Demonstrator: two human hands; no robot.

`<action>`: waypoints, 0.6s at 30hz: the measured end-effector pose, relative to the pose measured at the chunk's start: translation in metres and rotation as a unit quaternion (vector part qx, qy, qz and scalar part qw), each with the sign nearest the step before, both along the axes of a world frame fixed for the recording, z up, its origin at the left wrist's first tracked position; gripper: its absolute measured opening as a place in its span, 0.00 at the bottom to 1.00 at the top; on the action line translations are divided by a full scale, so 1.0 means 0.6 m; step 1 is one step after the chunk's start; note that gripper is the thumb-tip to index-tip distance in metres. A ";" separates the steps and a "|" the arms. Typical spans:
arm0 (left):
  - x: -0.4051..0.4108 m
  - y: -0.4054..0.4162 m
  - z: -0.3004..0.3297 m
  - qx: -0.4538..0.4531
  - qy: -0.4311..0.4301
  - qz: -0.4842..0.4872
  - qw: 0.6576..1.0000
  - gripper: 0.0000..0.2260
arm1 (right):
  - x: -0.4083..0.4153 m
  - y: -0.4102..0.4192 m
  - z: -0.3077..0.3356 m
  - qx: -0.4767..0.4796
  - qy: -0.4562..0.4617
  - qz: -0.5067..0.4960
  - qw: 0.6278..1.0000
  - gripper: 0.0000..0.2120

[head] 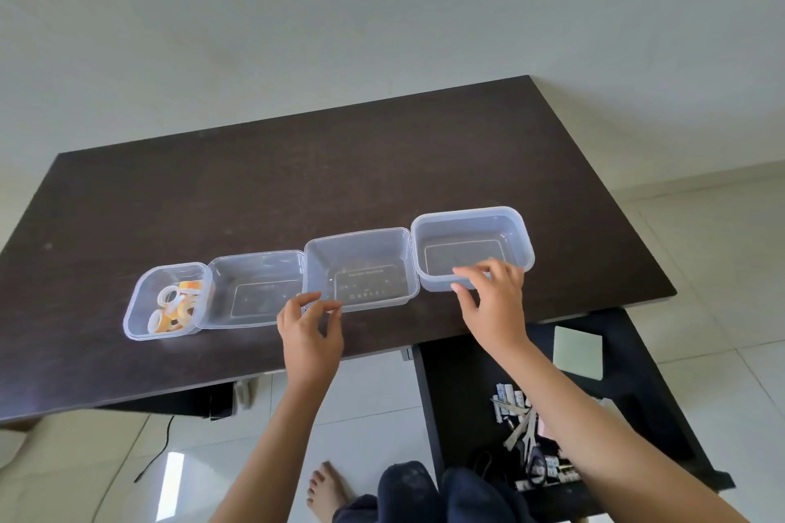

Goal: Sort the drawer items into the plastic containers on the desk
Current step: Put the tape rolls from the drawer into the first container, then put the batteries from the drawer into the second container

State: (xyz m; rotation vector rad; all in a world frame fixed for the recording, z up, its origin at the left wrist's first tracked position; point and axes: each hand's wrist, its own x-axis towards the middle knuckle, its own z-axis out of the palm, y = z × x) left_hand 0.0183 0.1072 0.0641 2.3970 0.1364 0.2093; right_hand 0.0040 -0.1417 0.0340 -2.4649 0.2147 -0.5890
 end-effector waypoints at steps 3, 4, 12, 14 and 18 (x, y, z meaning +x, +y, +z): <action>0.002 0.001 0.003 -0.001 0.005 0.008 1.000 0.03 | -0.006 -0.003 -0.001 0.028 0.004 0.012 1.000 0.09; 0.002 0.002 0.003 0.001 0.007 0.007 1.000 0.03 | -0.007 -0.005 -0.001 0.030 0.005 0.016 0.999 0.08; -0.020 -0.018 0.018 0.007 -0.039 -0.014 0.999 0.08 | -0.031 -0.029 0.016 0.027 -0.041 0.039 0.998 0.10; -0.039 -0.044 0.025 -0.008 -0.064 -0.031 0.997 0.08 | -0.054 -0.046 0.021 0.024 -0.057 0.029 0.998 0.09; -0.090 -0.113 0.014 -0.043 -0.083 -0.097 0.991 0.08 | -0.115 -0.098 0.002 0.030 -0.044 0.013 0.998 0.08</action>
